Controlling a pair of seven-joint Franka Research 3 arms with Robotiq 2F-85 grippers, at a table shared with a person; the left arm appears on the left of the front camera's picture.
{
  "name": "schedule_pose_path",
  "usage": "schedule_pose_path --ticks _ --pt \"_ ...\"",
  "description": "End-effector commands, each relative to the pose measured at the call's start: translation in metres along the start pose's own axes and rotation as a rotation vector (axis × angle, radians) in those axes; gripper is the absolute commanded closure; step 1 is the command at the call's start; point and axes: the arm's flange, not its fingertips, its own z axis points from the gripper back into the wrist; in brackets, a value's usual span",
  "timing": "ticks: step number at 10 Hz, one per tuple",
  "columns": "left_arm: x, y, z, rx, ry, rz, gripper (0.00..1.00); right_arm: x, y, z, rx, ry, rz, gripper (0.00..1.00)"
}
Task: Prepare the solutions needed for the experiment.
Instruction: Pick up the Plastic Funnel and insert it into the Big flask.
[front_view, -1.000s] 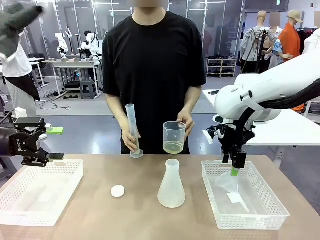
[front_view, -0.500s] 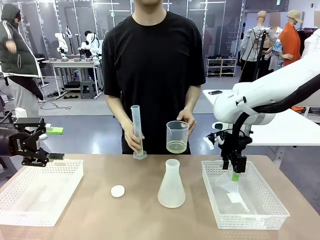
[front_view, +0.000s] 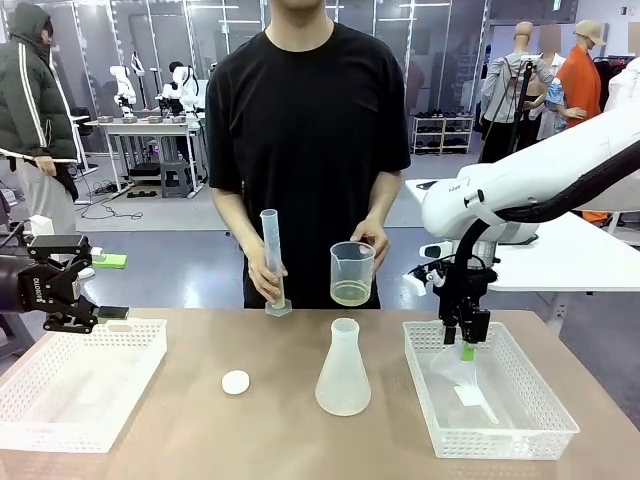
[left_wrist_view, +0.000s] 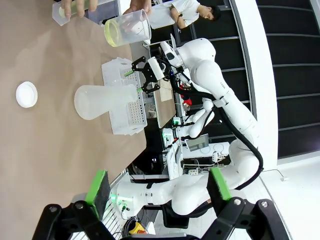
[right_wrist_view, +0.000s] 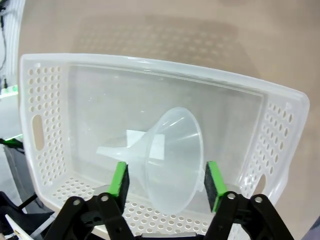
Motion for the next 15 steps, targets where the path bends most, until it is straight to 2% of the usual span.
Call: schedule_pose_path --ticks 1,7,8,9,12,15 --pt "0.000 -0.002 -0.002 -0.031 -0.014 0.004 0.00 -0.001 -0.012 0.007 0.086 0.022 0.020 0.39" --pt "0.000 -0.002 -0.002 -0.031 -0.014 0.004 0.00 0.000 -0.022 0.007 0.138 0.042 0.016 0.98" --pt "0.000 -0.002 -0.002 -0.031 -0.014 0.004 0.00 0.000 -0.022 0.006 0.142 0.043 0.021 0.90" --pt "0.000 -0.002 -0.002 -0.031 -0.014 0.004 0.00 -0.001 -0.023 0.005 0.144 0.035 0.020 1.00" --pt "0.000 -0.002 -0.002 -0.031 -0.014 0.004 0.00 0.007 -0.010 0.007 0.109 0.029 0.000 1.00" --pt "0.000 -0.002 -0.002 -0.031 -0.014 0.004 0.00 0.029 0.034 0.030 -0.057 0.081 -0.079 1.00"
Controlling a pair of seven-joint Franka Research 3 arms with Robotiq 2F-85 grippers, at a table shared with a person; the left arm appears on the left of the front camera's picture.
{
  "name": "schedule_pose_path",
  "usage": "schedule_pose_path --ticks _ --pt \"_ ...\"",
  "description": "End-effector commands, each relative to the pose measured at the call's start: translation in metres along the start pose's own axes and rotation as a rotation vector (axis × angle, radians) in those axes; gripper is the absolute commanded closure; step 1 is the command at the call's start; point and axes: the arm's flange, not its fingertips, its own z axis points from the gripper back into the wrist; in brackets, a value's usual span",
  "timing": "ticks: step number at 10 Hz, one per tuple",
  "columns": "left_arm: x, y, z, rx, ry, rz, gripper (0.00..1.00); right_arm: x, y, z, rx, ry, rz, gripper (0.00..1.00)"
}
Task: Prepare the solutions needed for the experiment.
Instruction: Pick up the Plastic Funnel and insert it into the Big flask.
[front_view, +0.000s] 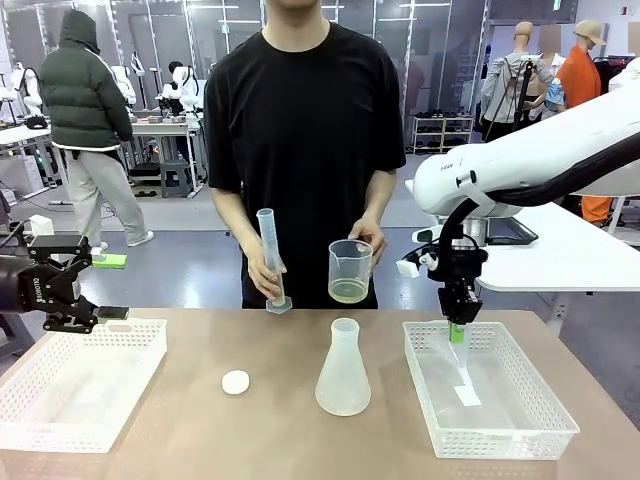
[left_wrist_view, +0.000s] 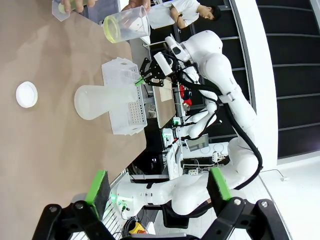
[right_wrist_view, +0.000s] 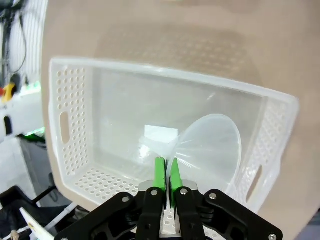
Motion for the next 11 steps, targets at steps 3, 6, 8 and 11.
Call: schedule_pose_path --ticks 3,6,8,11 --pt "0.000 -0.003 -0.002 -0.031 -0.014 0.004 0.00 0.030 0.081 0.027 -0.268 0.112 -0.088 1.00" --pt "0.000 -0.003 -0.002 -0.031 -0.014 0.004 0.00 0.049 0.134 0.066 -0.549 0.191 -0.076 1.00" --pt "0.000 -0.003 -0.002 -0.031 -0.014 0.004 0.00 0.059 0.163 0.079 -0.691 0.172 -0.103 1.00" --pt "0.000 -0.003 -0.002 -0.031 -0.014 0.004 0.00 0.070 0.204 0.082 -0.851 0.172 -0.105 1.00"
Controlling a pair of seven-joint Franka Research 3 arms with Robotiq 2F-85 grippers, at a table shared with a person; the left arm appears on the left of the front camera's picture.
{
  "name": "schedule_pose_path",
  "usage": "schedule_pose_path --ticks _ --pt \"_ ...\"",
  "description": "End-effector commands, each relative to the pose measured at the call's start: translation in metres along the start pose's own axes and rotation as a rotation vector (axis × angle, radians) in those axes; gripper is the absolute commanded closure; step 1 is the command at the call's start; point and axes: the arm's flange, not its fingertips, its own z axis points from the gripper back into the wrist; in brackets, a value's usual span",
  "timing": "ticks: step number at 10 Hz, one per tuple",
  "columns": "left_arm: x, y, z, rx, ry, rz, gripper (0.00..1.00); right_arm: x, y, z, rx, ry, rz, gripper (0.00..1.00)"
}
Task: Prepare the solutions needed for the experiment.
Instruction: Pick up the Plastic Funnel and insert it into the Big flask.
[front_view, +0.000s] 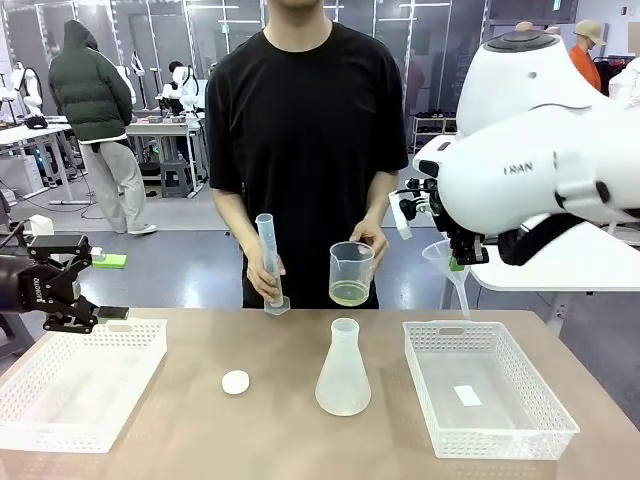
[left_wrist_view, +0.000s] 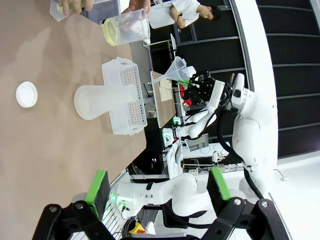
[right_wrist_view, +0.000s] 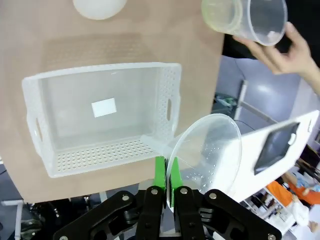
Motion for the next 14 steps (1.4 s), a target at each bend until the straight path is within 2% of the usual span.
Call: schedule_pose_path --ticks 1,3,4,14 --pt "-0.0002 -0.0025 -0.0024 -0.031 -0.014 0.004 0.00 0.0019 0.0251 0.0043 -0.106 0.029 -0.038 1.00" --pt "-0.0002 -0.0025 -0.0024 -0.031 -0.014 0.004 0.00 -0.0003 0.0280 0.0016 -0.074 0.012 -0.065 1.00" --pt "-0.0002 -0.0025 -0.0024 -0.031 -0.014 0.004 0.00 0.0016 0.0192 0.0112 -0.075 0.014 -0.012 1.00" --pt "-0.0002 -0.0025 -0.0024 -0.031 -0.014 0.004 0.00 0.0016 0.0192 0.0112 -0.075 0.014 -0.012 1.00"
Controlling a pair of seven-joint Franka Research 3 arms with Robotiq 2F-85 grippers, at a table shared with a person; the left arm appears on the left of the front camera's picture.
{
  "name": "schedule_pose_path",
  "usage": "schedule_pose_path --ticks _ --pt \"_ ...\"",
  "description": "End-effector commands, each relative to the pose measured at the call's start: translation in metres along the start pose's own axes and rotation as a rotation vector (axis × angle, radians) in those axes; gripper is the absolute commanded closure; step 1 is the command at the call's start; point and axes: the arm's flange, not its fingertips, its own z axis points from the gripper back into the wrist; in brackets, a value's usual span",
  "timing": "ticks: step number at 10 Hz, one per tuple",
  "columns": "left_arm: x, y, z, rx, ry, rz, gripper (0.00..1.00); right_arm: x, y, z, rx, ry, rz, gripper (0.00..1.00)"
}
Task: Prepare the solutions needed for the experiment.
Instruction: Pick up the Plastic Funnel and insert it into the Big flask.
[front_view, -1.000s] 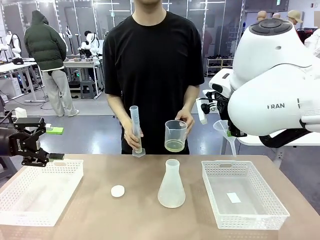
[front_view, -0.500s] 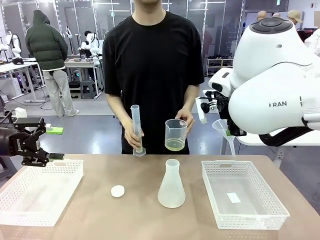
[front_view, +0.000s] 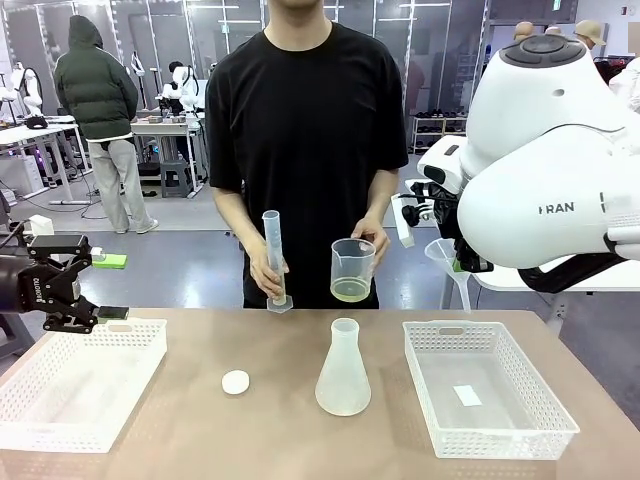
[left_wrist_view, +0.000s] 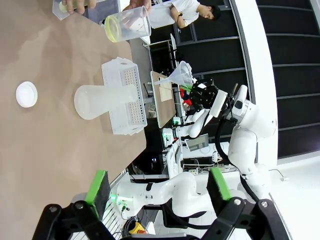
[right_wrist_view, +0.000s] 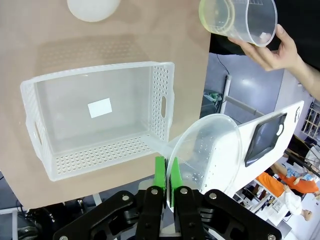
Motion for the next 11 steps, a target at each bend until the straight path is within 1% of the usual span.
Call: schedule_pose_path --ticks 1,3,6,7,8,9,11 --pt "0.000 -0.002 -0.002 -0.030 -0.014 0.004 0.00 0.000 0.000 0.000 -0.001 0.000 0.000 0.96" --pt "0.000 -0.002 -0.002 -0.030 -0.014 0.004 0.00 0.008 0.003 0.009 -0.038 -0.074 0.081 0.96" --pt "0.000 -0.002 -0.002 -0.030 -0.014 0.004 0.00 0.027 0.011 0.019 -0.055 -0.145 0.164 0.96" --pt "0.000 -0.002 -0.002 -0.030 -0.014 0.004 0.00 0.038 0.016 0.023 -0.063 -0.210 0.213 0.96" --pt "0.000 -0.002 -0.002 -0.030 -0.014 0.004 0.00 0.050 0.022 0.027 -0.067 -0.255 0.256 0.96" --pt "0.000 -0.002 -0.002 -0.030 -0.014 0.004 0.00 0.060 0.027 0.030 -0.050 -0.307 0.281 0.96" --pt "0.000 -0.002 -0.002 -0.030 -0.014 0.004 0.00 0.078 0.036 0.038 -0.077 -0.385 0.337 0.96"
